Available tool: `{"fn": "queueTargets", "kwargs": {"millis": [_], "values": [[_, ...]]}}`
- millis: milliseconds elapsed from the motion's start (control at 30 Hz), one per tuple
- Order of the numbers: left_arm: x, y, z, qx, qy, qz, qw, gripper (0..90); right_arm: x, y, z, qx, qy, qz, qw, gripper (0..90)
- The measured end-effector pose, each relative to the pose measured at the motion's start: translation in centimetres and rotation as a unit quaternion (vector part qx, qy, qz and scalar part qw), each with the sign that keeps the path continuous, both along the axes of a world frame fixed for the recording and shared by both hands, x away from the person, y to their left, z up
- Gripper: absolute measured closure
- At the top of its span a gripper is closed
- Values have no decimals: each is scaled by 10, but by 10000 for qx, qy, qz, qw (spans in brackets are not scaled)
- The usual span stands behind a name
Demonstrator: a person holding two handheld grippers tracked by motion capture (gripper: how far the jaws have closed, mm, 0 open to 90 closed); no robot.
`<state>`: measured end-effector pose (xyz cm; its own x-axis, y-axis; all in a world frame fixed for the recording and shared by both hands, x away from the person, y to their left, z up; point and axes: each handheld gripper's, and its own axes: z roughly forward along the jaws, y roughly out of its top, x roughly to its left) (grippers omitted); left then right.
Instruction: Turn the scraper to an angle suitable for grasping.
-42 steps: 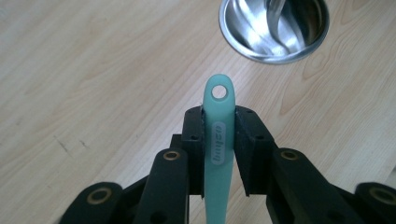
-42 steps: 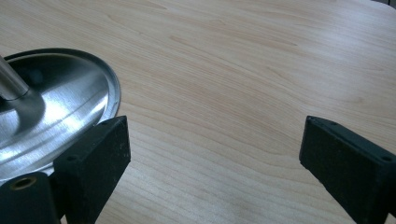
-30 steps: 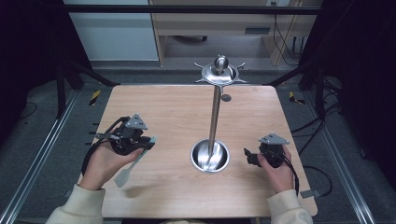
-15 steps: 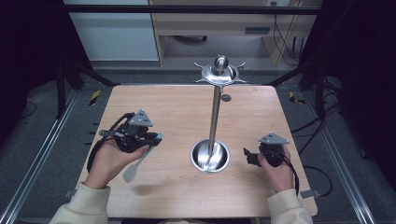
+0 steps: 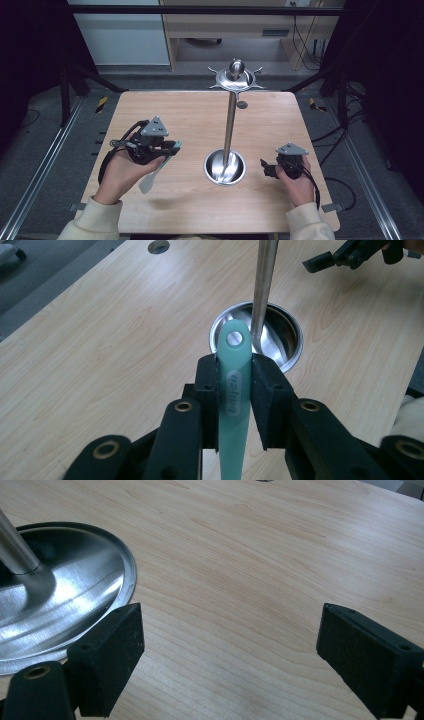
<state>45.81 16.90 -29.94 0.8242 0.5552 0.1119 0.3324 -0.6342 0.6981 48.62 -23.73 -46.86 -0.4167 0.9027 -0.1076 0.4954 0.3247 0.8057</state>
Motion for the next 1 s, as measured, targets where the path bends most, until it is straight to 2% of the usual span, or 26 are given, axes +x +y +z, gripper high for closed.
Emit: {"fn": "queueTargets", "kwargs": {"millis": [233,533,733,1000], "values": [[0,-6,1,-177,-117,-16,9998,745,0,-1,0,-9,-26,22,10000,122],[-3,-6,-3,-359,-110,-10,9993,744,0,0,1,7,-41,3,10000,122],[-2,-8,1,-563,-117,-13,9983,744,-1,-1,1,13,-63,-12,10000,122],[-6,-15,3,-617,-200,-68,9979,745,1,-1,1,10,-75,6,10000,122]]}}
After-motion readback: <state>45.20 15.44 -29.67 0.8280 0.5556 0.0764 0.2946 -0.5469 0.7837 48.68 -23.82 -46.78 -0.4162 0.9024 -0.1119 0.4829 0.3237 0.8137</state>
